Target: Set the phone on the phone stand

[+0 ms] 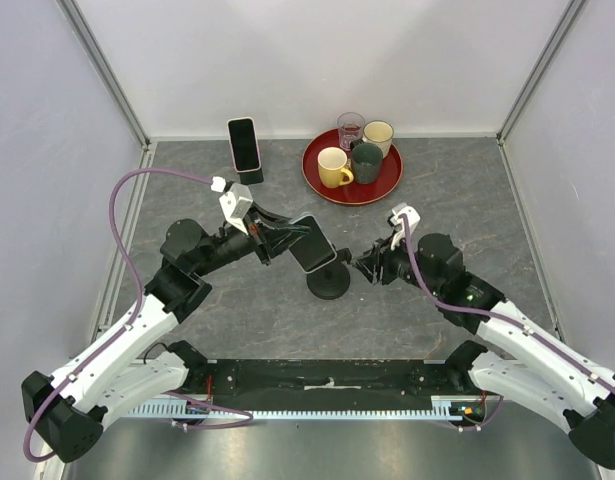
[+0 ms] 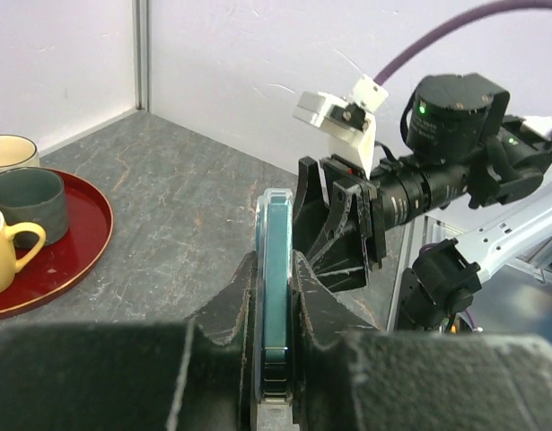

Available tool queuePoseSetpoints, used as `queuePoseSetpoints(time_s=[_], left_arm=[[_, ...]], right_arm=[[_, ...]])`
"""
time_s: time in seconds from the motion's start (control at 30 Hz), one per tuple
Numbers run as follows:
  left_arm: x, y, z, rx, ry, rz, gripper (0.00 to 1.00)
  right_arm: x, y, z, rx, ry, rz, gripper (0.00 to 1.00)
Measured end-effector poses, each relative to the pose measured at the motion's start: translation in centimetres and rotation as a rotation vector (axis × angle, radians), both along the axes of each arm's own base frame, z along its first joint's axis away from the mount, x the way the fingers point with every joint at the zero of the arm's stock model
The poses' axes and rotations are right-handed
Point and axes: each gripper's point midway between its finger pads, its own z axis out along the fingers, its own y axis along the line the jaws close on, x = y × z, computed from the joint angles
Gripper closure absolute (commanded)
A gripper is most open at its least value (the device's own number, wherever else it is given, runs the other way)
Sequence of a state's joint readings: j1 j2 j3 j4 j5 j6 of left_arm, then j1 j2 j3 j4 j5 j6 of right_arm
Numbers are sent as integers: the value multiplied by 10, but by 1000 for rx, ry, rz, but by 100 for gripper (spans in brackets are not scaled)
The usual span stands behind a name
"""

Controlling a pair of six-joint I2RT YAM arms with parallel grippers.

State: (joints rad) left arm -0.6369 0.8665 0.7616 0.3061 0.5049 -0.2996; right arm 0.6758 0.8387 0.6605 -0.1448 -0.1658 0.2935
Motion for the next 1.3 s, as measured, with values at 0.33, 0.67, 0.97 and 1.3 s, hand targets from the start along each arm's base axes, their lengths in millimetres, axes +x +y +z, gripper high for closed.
queuePoseSetpoints(time_s=[0.33, 0.67, 0.97, 1.3], left_arm=[[1, 4, 1, -14, -10, 16, 98], [3, 4, -1, -15, 9, 16, 98], [4, 2, -2, -16, 17, 12, 98], [3, 1, -1, -21, 19, 5, 98]], right_arm=[[-5, 13, -23, 8, -117, -105, 51], [9, 11, -19, 32, -224, -176, 53], [16, 15, -21, 17, -264, -178, 59], [19, 20, -23, 9, -278, -172, 69]])
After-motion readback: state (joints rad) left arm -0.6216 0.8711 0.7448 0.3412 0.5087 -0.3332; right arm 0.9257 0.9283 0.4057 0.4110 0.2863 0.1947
